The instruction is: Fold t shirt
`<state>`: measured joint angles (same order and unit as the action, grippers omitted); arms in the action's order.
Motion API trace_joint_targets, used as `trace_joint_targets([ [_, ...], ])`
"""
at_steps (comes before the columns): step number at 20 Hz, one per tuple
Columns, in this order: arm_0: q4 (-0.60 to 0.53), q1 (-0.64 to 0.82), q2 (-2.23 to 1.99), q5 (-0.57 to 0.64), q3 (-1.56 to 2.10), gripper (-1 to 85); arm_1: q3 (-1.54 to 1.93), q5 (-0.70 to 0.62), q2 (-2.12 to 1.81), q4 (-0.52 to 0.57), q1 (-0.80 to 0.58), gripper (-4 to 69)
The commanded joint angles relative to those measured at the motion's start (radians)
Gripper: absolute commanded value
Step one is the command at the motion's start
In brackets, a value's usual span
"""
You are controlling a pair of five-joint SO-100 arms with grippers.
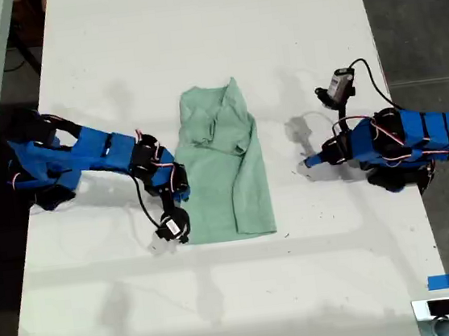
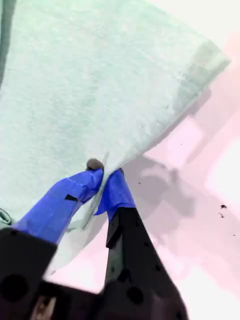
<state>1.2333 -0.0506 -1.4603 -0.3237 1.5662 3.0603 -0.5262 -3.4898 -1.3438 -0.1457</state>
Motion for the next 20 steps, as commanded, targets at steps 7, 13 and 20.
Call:
trace_joint_targets([
  [7, 0.109, 0.167, 0.327, 0.167, -0.543, -0.1, 0.041, 0.002, -0.008, 0.000, -0.006, 2.2],
  [13, 0.049, 0.146, 0.341, 0.169, -0.546, 18.3, 0.041, 0.000, -0.008, 0.000, -0.006, 2.2],
  [20, 0.000, 0.106, 0.252, 0.141, -0.561, 16.9, 0.041, -0.002, -0.008, 0.000, -0.006, 2.2],
])
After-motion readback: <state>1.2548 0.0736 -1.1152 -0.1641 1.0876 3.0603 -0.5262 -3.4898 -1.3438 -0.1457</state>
